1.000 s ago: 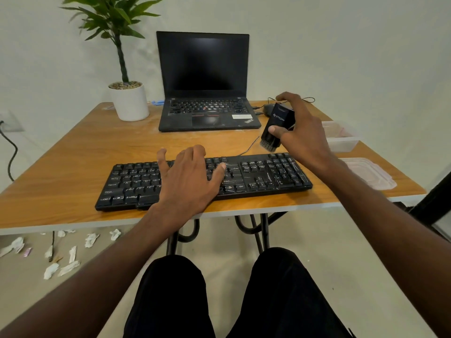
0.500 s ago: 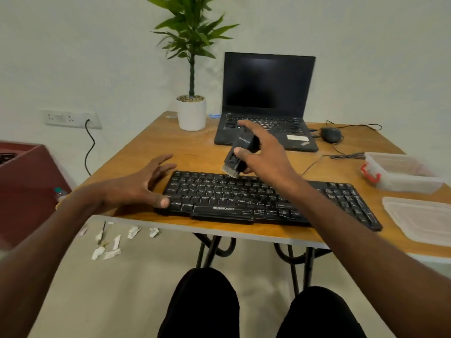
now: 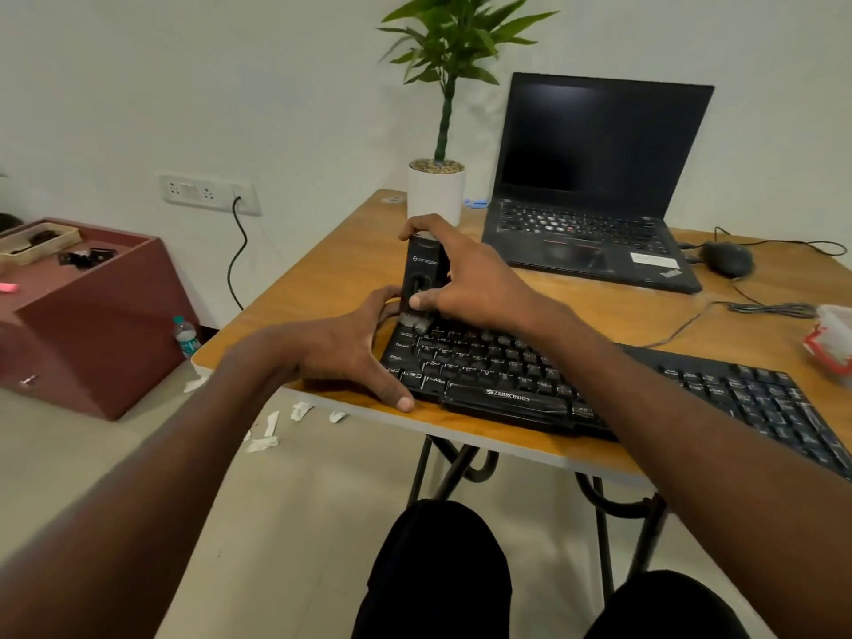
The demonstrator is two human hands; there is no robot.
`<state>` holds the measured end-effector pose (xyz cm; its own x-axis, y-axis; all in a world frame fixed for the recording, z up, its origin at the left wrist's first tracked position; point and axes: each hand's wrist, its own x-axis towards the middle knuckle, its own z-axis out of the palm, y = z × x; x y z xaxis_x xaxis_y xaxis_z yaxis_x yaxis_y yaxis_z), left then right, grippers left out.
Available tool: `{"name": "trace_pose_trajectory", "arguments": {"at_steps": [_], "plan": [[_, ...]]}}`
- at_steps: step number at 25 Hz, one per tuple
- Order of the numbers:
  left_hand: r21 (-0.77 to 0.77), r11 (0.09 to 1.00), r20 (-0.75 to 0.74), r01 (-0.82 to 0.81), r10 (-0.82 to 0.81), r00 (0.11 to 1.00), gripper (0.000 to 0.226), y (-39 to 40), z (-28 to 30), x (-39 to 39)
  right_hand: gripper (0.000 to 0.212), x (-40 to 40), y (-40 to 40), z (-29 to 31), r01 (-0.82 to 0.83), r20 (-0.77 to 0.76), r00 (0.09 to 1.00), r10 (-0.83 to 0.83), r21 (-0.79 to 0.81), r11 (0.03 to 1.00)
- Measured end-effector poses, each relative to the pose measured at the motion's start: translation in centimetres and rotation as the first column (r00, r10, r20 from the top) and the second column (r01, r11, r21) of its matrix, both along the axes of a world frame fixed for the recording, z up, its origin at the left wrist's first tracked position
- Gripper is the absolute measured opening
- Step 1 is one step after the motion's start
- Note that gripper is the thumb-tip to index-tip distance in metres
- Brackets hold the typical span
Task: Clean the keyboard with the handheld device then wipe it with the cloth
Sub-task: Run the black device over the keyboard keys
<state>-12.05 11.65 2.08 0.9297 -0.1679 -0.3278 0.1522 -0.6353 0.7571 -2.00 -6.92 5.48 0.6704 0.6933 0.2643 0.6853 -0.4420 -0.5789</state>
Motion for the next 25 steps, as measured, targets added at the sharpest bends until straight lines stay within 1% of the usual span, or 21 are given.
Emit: {"name": "trace_pose_trajectory", "arguments": {"at_steps": [1, 2, 3, 4, 5, 6, 7, 8, 9, 10, 11, 12, 14, 16, 17, 18, 19, 21, 22, 23, 25], "plan": [[0.006, 1.000, -0.011, 0.003, -0.002, 1.000, 0.150, 0.1, -0.1, 0.1, 0.075, 0.3, 0.0, 0.8, 0.032, 0.061, 0.998, -0.029, -0.064, 0.997], [0.010, 1.000, -0.018, 0.000, 0.000, 1.000, 0.152, 0.2, -0.1, 0.1, 0.075, 0.4, 0.2, 1.4, 0.073, 0.132, 0.989, -0.061, -0.089, 0.993], [0.013, 1.000, -0.019, 0.001, -0.001, 1.000, 0.153, 0.2, -0.2, 0.1, 0.075, 0.4, 0.4, 1.5, 0.084, 0.175, 0.982, -0.071, -0.072, 0.994], [0.011, 1.000, -0.013, 0.003, -0.003, 1.000, 0.151, 0.1, -0.2, 0.1, 0.075, 0.2, 0.5, 1.2, 0.049, 0.158, 0.987, -0.042, -0.044, 0.998], [0.012, 1.000, -0.002, 0.004, -0.004, 1.000, 0.149, 0.1, -0.2, 0.1, 0.074, 0.0, 0.6, 0.9, -0.009, 0.101, 0.995, 0.012, -0.028, 1.000], [0.012, 1.000, 0.006, 0.006, -0.006, 1.000, 0.147, 0.2, -0.3, 0.1, 0.074, -0.2, 0.4, 0.6, -0.061, 0.040, 0.997, 0.063, -0.047, 0.997], [0.011, 1.000, 0.005, 0.007, -0.007, 1.000, 0.146, 0.3, -0.3, 0.2, 0.074, -0.1, 0.2, 0.6, -0.093, 0.003, 0.996, 0.094, -0.105, 0.990], [0.009, 1.000, -0.007, 0.004, -0.004, 1.000, 0.145, 0.3, -0.3, 0.3, 0.073, 0.1, 0.1, 1.0, -0.097, 0.002, 0.995, 0.099, -0.180, 0.979], [0.007, 1.000, -0.022, 0.001, -0.001, 1.000, 0.144, 0.4, -0.3, 0.3, 0.073, 0.1, 0.1, 1.4, -0.071, 0.052, 0.995, 0.085, -0.241, 0.968], [0.011, 1.000, -0.033, 0.003, -0.003, 0.999, 0.143, 0.4, -0.2, 0.4, 0.072, -0.2, 0.3, 1.7, -0.019, 0.136, 0.989, 0.056, -0.262, 0.965], [0.017, 1.000, -0.038, 0.009, -0.008, 0.999, 0.142, 0.4, -0.2, 0.4, 0.071, -0.7, 0.6, 1.7, 0.024, 0.222, 0.975, 0.030, -0.237, 0.971], [0.030, 0.999, -0.035, 0.015, -0.014, 0.999, 0.141, 0.3, -0.1, 0.5, 0.071, -1.2, 0.8, 1.4, 0.020, 0.260, 0.965, 0.032, -0.196, 0.980], [0.052, 0.998, -0.032, 0.029, -0.027, 0.999, 0.142, 0.3, -0.2, 0.6, 0.072, -1.5, 0.6, 0.9, -0.029, 0.208, 0.976, 0.065, -0.171, 0.985], [0.050, 0.998, -0.047, 0.028, -0.025, 0.999, 0.145, 0.4, -0.2, 0.6, 0.073, -0.6, -0.4, 2.1, 0.020, 0.141, 0.990, 0.026, -0.316, 0.949], [0.050, 0.998, -0.053, 0.028, -0.025, 0.998, 0.145, 0.4, -0.2, 0.6, 0.073, -0.2, -0.7, 2.7, 0.064, 0.171, 0.985, 0.001, -0.376, 0.924], [0.053, 0.998, -0.053, 0.032, -0.029, 0.998, 0.144, 0.3, -0.2, 0.6, 0.073, -0.1, -0.7, 3.0, 0.108, 0.215, 0.976, -0.025, -0.385, 0.917], [0.057, 0.998, -0.051, 0.033, -0.030, 0.998, 0.143, 0.3, -0.1, 0.6, 0.073, -0.5, -0.6, 2.9, 0.108, 0.236, 0.971, -0.028, -0.333, 0.936], [0.069, 0.997, -0.036, 0.039, -0.036, 0.999, 0.140, 0.2, -0.1, 0.6, 0.073, -1.8, -0.1, 1.8, -0.007, 0.205, 0.978, 0.050, -0.205, 0.979], [0.074, 0.996, -0.033, 0.043, -0.041, 0.999, 0.140, 0.2, -0.2, 0.5, 0.073, -2.1, -0.1, 1.4, -0.049, 0.177, 0.981, 0.085, -0.195, 0.980], [0.072, 0.996, -0.034, 0.042, -0.040, 0.999, 0.141, 0.3, -0.2, 0.5, 0.073, -2.1, -0.4, 1.6, -0.050, 0.165, 0.982, 0.091, -0.241, 0.969], [0.059, 0.998, -0.039, 0.024, -0.022, 0.999, 0.143, 0.4, -0.2, 0.5, 0.073, -1.4, -0.9, 2.7, 0.044, 0.238, 0.970, 0.046, -0.361, 0.931]]}}
